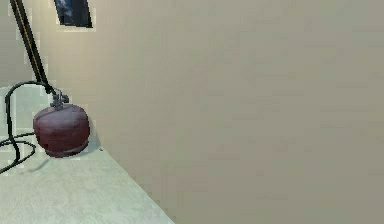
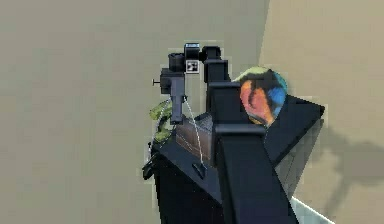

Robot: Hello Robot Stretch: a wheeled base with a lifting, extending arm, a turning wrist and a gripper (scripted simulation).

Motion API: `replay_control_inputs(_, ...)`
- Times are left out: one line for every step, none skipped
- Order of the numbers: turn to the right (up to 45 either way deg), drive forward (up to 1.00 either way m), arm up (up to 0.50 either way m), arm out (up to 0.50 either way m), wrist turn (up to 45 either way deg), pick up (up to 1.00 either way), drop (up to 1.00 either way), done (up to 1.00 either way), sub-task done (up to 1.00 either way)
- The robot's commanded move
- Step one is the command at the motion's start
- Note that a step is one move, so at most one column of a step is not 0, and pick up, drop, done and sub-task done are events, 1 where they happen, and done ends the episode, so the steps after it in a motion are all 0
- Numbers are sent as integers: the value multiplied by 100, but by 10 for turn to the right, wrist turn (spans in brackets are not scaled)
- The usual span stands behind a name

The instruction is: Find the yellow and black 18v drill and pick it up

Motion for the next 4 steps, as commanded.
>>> replay_control_inputs(0,0,0,0,450,0,0,0,0)
replay_control_inputs(0,0,0,0,450,0,0,0,0)
replay_control_inputs(0,0,0,0,450,0,0,0,0)
replay_control_inputs(0,0,0,0,120,0,0,0,0)
